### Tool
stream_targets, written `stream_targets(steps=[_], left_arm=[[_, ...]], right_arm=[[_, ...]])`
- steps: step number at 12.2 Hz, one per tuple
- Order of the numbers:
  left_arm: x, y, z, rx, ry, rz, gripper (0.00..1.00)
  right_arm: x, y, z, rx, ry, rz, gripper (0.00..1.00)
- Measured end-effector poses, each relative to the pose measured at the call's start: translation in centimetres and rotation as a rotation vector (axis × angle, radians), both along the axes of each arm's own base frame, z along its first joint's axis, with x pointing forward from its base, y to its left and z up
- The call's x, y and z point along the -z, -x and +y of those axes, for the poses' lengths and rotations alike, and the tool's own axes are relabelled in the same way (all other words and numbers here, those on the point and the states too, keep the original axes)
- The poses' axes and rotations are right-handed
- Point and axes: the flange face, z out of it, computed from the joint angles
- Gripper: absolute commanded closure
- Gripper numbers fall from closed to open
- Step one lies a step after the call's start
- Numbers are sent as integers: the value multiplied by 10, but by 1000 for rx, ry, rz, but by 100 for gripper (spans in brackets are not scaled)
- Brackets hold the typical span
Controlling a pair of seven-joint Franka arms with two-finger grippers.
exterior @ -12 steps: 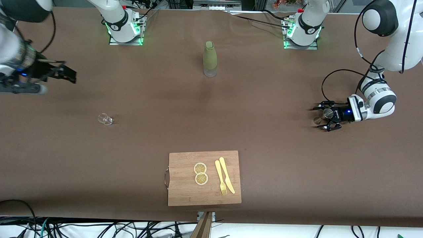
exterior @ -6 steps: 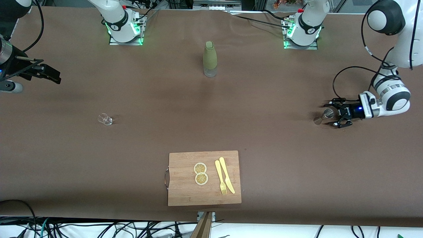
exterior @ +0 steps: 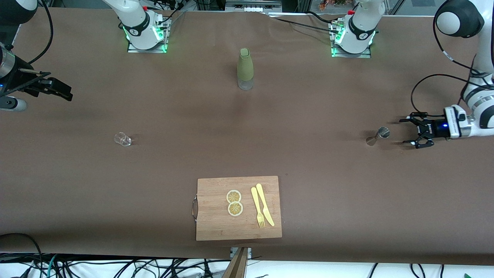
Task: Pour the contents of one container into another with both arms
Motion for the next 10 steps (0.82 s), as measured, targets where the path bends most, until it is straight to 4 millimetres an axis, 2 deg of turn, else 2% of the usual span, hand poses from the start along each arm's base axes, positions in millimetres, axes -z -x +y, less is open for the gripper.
stream_targets(steps=[2, 4, 5, 6, 8, 10], left_arm=[[-41, -19, 14, 25, -75, 99, 0], [-99, -40, 23, 25, -188, 186, 0], [-132, -48, 21, 19, -240, 219, 0], [-162, -55, 15, 10, -284, 248, 0], [-214, -68, -11, -3, -366, 306, 0], [-253, -83, -42, -20, -463, 347, 0]], right_arm=[[0, 0, -2, 7, -15, -1, 0], [0, 0, -1, 9, -25, -1, 0], [0, 0, -1, 9, -28, -1, 0], [0, 0, -1, 10, -30, -2, 0], [0, 0, 0, 11, -38, -3, 0], [0, 0, 1, 12, -50, -3, 0]])
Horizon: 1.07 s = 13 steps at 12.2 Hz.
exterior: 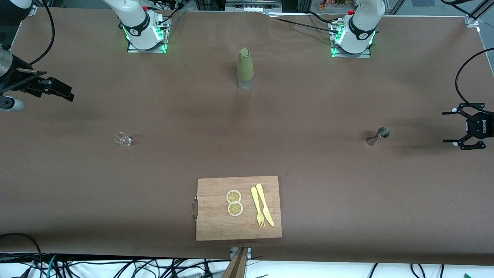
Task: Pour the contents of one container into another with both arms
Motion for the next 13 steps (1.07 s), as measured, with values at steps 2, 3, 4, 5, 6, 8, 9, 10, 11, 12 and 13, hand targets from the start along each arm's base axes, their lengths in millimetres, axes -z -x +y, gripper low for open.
stream_targets(steps=[2, 3, 4, 5, 6, 8, 9, 10, 11, 12, 13], left_arm=[[-32, -11, -24, -21, -91, 37, 0], [-46, -14, -37, -38, -136, 65, 0], [-60, -18, -52, -59, -182, 96, 0], [-75, -22, -69, -85, -236, 133, 0], [-89, -24, -87, -114, -287, 168, 0], [-113, -26, -125, -165, -395, 223, 0], [-124, -26, -145, -191, -443, 247, 0], [-132, -26, -165, -222, -492, 271, 0], [-137, -27, -183, -253, -549, 292, 0], [-143, -27, -198, -295, -607, 312, 0], [-148, -27, -209, -352, -663, 328, 0]], right_arm=[[0, 0, 1, 1, -9, 0, 0], [0, 0, 2, 0, -11, 0, 0], [0, 0, 2, -1, -11, 0, 0], [0, 0, 3, -2, -12, 0, 0], [0, 0, 3, -2, -12, 0, 0], [0, 0, 3, -2, -12, 0, 0], [0, 0, 3, -2, -12, 0, 0], [0, 0, 3, -2, -12, 0, 0], [0, 0, 3, -2, -12, 0, 0], [0, 0, 3, -2, -12, 0, 0], [0, 0, 3, -2, -12, 0, 0]])
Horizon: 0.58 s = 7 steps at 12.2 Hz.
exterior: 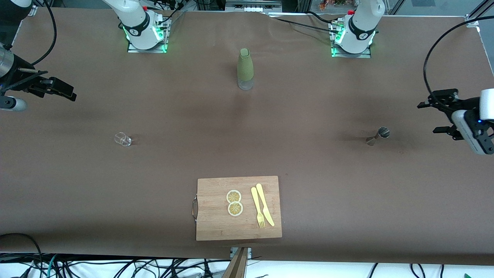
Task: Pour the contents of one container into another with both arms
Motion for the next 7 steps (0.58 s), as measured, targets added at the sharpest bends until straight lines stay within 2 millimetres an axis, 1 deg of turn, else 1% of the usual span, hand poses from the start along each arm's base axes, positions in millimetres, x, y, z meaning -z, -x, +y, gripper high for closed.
stream_targets(steps=[2, 4, 5, 7], left_arm=[[-22, 5, -18, -147, -127, 2, 0], [-48, 18, -43, -327, -239, 2, 0], [-57, 25, -57, -386, -293, -3, 0], [-65, 37, -76, -477, -347, 1, 0]], right_arm=[[0, 0, 0, 0, 0, 0, 0], [0, 0, 0, 0, 0, -1, 0], [0, 0, 0, 0, 0, -1, 0], [0, 0, 0, 0, 0, -1, 0]])
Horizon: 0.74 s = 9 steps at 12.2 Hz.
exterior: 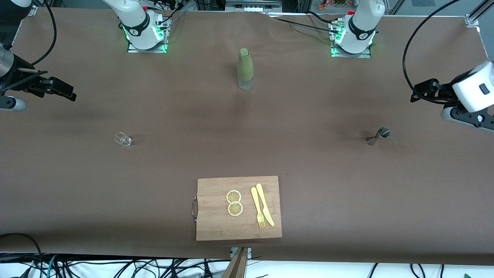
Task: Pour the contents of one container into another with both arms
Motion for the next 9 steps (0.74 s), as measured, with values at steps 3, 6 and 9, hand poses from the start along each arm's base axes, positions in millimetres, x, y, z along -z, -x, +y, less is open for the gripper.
stream_targets(steps=[3, 6, 9], left_arm=[[9, 10, -10, -55, -34, -2, 0], [33, 14, -7, -70, -38, -35, 0], [45, 30, -8, -70, -45, -59, 0]], right_arm=[[0, 0, 0, 0, 0, -2, 0], [0, 0, 0, 0, 0, -4, 0], [-1, -1, 0, 1, 0, -7, 0]])
